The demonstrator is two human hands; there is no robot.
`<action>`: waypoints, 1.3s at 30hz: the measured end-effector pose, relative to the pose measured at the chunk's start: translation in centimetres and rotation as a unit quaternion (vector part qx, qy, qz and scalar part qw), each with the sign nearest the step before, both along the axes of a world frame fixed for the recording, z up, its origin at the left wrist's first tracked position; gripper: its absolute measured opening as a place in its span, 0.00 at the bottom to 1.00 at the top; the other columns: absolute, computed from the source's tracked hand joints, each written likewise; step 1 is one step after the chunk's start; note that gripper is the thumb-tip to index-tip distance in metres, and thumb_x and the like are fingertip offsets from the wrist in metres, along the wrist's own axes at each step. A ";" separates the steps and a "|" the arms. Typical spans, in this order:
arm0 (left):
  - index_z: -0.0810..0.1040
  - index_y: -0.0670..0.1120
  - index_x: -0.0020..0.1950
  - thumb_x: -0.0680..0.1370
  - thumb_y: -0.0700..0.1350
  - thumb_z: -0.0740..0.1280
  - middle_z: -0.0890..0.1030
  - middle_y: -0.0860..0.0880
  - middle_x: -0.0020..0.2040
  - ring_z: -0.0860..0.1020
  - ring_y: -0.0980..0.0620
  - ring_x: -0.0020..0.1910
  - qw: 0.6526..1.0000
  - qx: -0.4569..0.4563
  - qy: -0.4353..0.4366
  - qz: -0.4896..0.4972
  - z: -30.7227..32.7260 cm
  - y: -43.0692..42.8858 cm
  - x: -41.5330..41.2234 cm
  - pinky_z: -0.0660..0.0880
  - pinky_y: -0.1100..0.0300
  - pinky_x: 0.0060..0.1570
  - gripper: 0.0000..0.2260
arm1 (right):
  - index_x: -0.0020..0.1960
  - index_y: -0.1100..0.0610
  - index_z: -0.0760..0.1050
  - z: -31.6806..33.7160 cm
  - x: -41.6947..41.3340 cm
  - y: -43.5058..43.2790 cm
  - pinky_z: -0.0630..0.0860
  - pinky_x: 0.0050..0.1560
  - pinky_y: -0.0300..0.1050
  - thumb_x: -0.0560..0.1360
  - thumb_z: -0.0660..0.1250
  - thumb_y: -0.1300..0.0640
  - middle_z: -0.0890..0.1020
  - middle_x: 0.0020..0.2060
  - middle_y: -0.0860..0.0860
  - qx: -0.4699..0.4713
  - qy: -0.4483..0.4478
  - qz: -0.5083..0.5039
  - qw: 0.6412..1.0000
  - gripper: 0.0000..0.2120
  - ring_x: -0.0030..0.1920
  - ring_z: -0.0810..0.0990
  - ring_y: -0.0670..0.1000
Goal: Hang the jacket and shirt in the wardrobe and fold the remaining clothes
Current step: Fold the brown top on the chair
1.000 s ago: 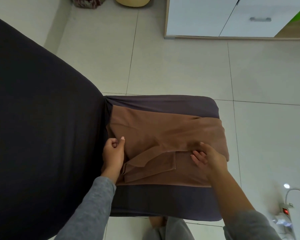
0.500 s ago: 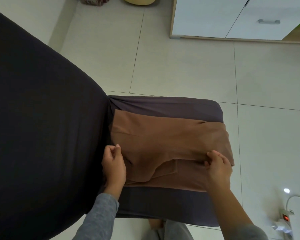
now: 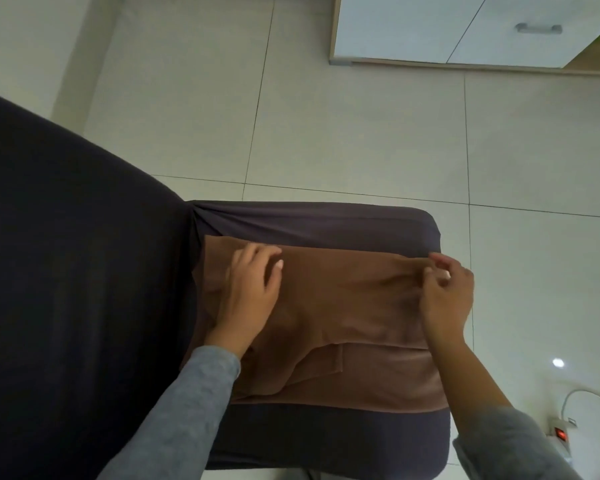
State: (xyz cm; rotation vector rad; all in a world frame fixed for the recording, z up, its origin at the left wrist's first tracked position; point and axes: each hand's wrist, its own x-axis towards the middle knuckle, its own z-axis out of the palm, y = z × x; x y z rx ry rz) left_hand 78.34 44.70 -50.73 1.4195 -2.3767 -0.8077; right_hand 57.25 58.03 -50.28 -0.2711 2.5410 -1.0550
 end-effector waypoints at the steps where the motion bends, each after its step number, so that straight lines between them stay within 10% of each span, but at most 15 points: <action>1: 0.78 0.44 0.57 0.79 0.47 0.61 0.76 0.47 0.53 0.72 0.49 0.53 0.999 0.005 -0.020 -0.024 -0.2 -0.6 -1.1 0.67 0.57 0.52 0.11 | 0.61 0.57 0.74 -0.4 -0.7 -0.5 0.66 0.55 0.38 0.78 0.58 0.64 0.72 0.61 0.54 0.008 0.000 0.045 0.999 0.13 0.54 0.73 0.49; 10: 0.74 0.52 0.52 0.78 0.52 0.63 0.71 0.54 0.54 0.67 0.51 0.58 0.983 0.016 -0.143 -0.115 -1.4 -2.4 -4.8 0.58 0.56 0.57 0.06 | 0.43 0.59 0.72 -2.3 -4.8 0.0 0.66 0.42 0.38 0.75 0.67 0.57 0.75 0.42 0.53 0.078 -0.008 0.207 0.975 0.07 0.42 0.73 0.52; 15: 0.72 0.52 0.48 0.79 0.50 0.61 0.73 0.57 0.46 0.70 0.52 0.52 0.989 0.027 -0.111 -0.094 -1.7 -2.4 -4.0 0.56 0.59 0.54 0.03 | 0.42 0.61 0.72 -2.3 -5.1 0.8 0.65 0.36 0.35 0.77 0.63 0.60 0.76 0.40 0.54 0.043 0.021 0.055 0.997 0.07 0.41 0.74 0.53; 24: 0.73 0.53 0.46 0.77 0.60 0.60 0.71 0.56 0.44 0.68 0.55 0.49 0.983 0.034 -0.113 -0.141 -1.4 -2.4 -7.5 0.57 0.55 0.54 0.12 | 0.62 0.58 0.73 -2.9 -3.5 1.7 0.68 0.56 0.39 0.77 0.61 0.66 0.72 0.60 0.53 0.031 -0.026 0.097 0.994 0.14 0.55 0.72 0.49; 32: 0.72 0.49 0.47 0.79 0.49 0.62 0.71 0.53 0.47 0.70 0.51 0.50 0.980 -0.015 -0.100 -0.171 -1.9 -0.5 -10.4 0.60 0.58 0.51 0.05 | 0.50 0.60 0.73 -3.3 -4.5 1.3 0.66 0.50 0.42 0.77 0.60 0.65 0.74 0.51 0.57 0.088 0.005 0.101 0.991 0.05 0.52 0.74 0.58; 36: 0.75 0.45 0.62 0.79 0.47 0.62 0.75 0.45 0.63 0.73 0.45 0.63 0.989 -0.042 -0.079 -0.120 -2.7 0.3 -7.1 0.69 0.52 0.62 0.14 | 0.59 0.58 0.72 -2.7 -1.6 0.8 0.67 0.59 0.47 0.77 0.60 0.62 0.70 0.63 0.56 0.097 0.072 0.113 0.986 0.11 0.64 0.67 0.57; 39: 0.61 0.46 0.75 0.80 0.56 0.48 0.60 0.44 0.76 0.56 0.47 0.75 0.984 -0.023 -0.146 -0.100 -3.7 -0.4 -2.7 0.51 0.51 0.73 0.26 | 0.67 0.54 0.69 -2.8 2.5 0.3 0.60 0.72 0.55 0.79 0.58 0.54 0.66 0.71 0.53 0.075 0.140 0.278 0.947 0.17 0.74 0.58 0.54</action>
